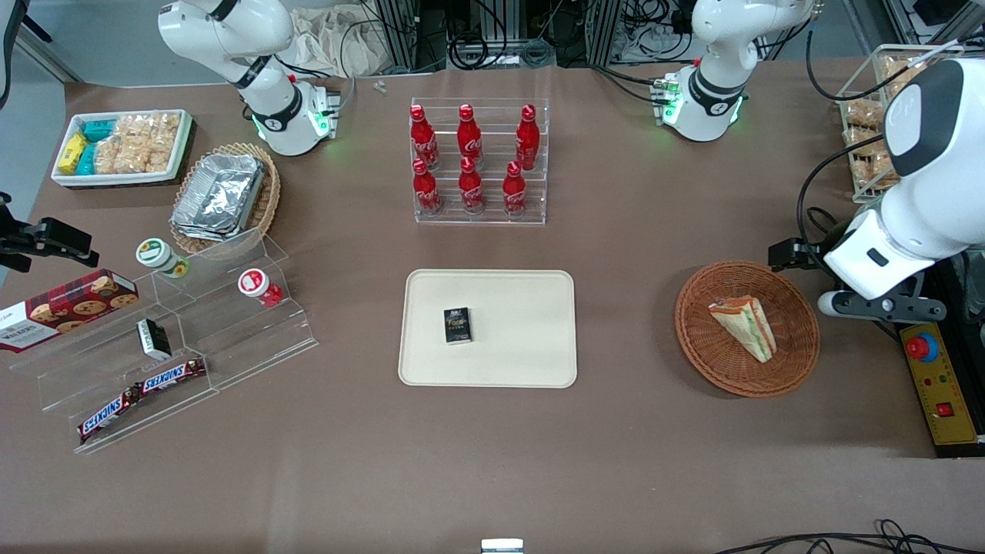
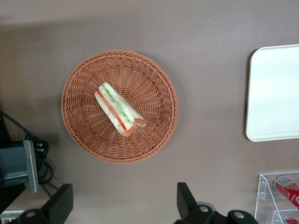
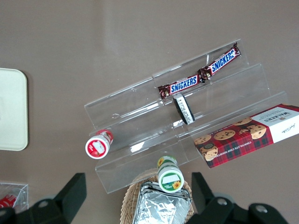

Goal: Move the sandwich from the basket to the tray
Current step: 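Lower the open left gripper over the wrapped sandwich in the basket, then close the left gripper on the sandwich and lift it from the basket, then carry the sandwich with the left gripper over the cream tray, then lower the sandwich onto the tray and open the left gripper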

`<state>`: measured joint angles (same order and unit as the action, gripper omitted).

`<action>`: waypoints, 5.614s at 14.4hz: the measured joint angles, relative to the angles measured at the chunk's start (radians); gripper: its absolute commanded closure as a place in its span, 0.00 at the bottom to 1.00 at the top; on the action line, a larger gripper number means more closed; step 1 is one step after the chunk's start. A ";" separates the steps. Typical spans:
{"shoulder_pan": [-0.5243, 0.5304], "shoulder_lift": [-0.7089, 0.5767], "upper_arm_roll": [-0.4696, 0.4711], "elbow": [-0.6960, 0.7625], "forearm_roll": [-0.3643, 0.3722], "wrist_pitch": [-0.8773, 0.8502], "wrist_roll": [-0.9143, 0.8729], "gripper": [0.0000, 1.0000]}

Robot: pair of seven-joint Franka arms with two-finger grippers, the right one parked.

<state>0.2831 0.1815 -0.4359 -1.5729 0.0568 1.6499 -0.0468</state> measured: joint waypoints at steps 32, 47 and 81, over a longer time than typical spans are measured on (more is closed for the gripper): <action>0.011 0.166 0.108 -0.513 0.066 0.702 -0.474 0.00; 0.005 0.165 0.102 -0.446 0.071 0.641 -0.552 1.00; -0.628 0.601 0.067 0.290 0.235 0.291 -0.804 0.00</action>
<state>-0.3454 0.7825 -0.3689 -1.2824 0.2915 1.9413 -0.8510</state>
